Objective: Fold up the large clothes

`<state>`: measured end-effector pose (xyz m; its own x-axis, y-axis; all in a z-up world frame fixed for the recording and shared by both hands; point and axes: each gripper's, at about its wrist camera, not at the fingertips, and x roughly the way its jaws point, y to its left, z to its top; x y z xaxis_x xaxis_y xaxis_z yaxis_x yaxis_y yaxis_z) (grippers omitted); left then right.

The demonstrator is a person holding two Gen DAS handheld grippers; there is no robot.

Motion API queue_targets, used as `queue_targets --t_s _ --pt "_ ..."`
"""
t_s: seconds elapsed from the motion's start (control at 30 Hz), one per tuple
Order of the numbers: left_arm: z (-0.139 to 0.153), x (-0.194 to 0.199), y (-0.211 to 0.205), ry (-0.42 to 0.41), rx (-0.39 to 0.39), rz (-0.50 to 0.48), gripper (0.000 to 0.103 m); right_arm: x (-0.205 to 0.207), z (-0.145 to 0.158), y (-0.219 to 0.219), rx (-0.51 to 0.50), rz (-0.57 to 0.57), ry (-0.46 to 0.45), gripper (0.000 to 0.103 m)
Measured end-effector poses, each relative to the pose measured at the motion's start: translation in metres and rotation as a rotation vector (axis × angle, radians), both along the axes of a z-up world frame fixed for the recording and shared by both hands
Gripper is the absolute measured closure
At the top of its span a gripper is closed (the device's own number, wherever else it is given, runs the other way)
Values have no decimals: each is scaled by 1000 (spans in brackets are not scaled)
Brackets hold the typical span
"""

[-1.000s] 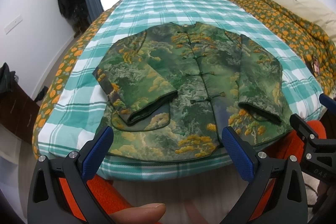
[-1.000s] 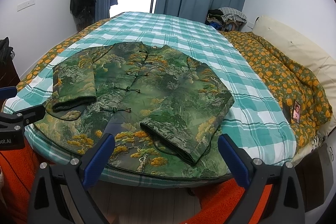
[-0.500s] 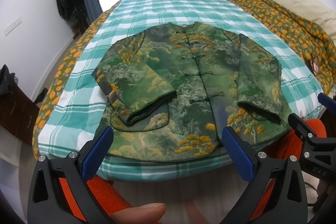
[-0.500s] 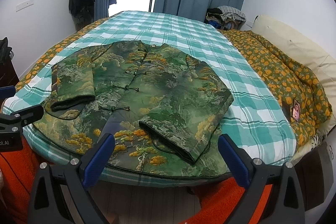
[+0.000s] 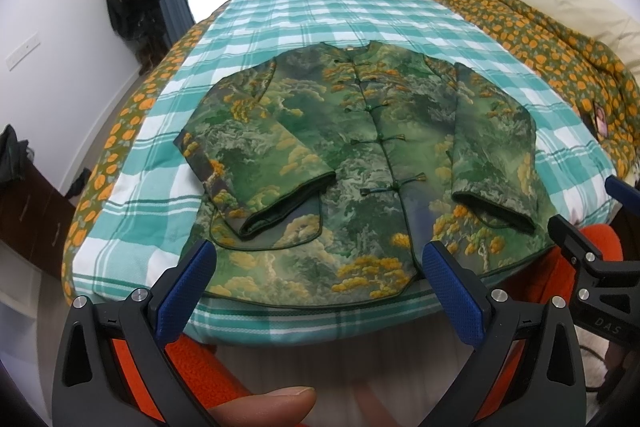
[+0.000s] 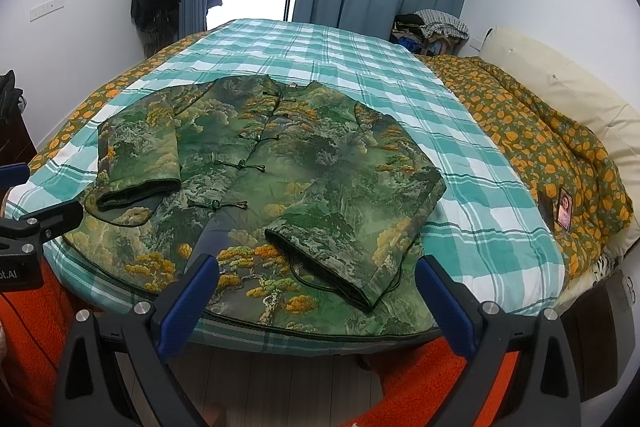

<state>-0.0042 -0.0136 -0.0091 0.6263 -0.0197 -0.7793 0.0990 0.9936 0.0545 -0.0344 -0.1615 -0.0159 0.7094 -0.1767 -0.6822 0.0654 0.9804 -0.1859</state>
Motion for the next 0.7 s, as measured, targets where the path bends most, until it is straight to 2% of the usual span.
queue_targets --t_s 0.7 --pt "-2 -1 -3 -4 21 -10 0 0 -3 1 9 3 6 3"
